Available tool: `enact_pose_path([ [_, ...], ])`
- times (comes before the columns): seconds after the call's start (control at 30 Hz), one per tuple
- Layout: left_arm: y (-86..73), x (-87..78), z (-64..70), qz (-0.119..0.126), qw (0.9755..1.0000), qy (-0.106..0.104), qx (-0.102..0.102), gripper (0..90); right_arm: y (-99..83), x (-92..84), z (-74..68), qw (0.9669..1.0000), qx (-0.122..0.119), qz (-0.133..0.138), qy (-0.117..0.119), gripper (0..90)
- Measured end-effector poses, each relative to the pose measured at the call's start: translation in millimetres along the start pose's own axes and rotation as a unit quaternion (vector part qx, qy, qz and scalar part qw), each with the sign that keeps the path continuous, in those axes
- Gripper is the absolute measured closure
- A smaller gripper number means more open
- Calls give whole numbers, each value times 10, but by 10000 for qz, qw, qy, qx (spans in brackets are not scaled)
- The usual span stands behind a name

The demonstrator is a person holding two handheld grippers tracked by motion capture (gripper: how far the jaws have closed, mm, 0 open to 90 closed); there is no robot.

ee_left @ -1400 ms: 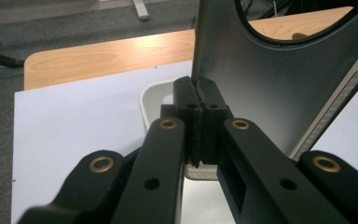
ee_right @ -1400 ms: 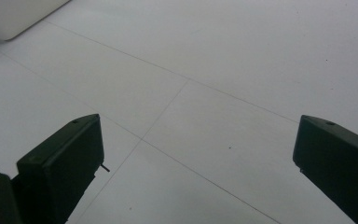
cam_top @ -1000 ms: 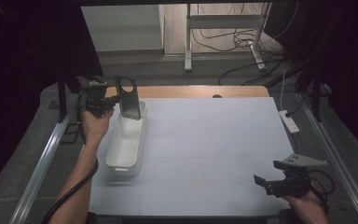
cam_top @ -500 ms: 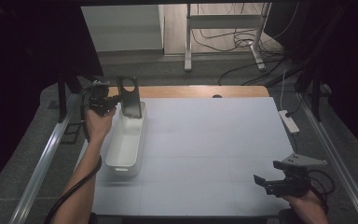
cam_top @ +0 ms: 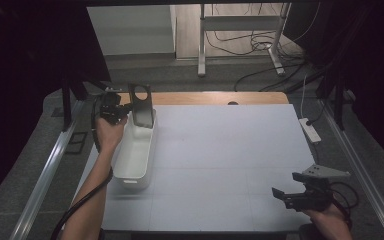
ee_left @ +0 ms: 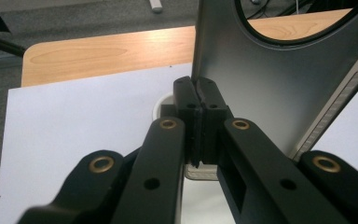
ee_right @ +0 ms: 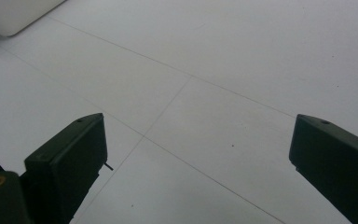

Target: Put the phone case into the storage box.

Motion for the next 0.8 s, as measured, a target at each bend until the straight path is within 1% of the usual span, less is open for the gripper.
enact_pose_path([
  [0.13, -33, 34, -16, -39, 10000, 35, -11, 891, 1, 3, -3, 10000, -15, -12, 7, 49],
  [0.33, -81, 95, -22, -120, 9999, 42, -36, 891, 2, 7, -8, 10000, -31, -32, 10, 51],
  [0.37, -89, 109, -19, -116, 9999, 40, -68, 891, 2, 8, -8, 10000, -31, -35, 11, 51],
  [0.5, -118, 144, -25, -192, 9998, 47, -68, 890, 2, 7, -7, 10000, -32, -31, 13, 52],
  [0.63, -155, 195, -33, -284, 9995, 69, -117, 891, 3, 9, -9, 10000, -39, -44, 16, 54],
  [0.67, -163, 205, -32, -291, 9995, 32, -153, 890, 3, 9, -9, 10000, -40, -47, 18, 54],
  [0.77, -166, 232, -22, -385, 9992, 23, -101, 887, 4, 12, -8, 10000, -42, -56, 21, 54],
  [0.8, -168, 240, -19, -417, 9991, 13, -66, 874, 4, 11, -7, 10000, -41, -64, 23, 54],
])
Point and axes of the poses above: each handheld gripper's, and its own axes: x roughly forward along the jaws, y roughly out of its top, z roughly to its right, the point moved 1 cm from there along x, roughly forward along the jaws, and after that the axes turned 3 degrees about -z, right-handed, at the moved point
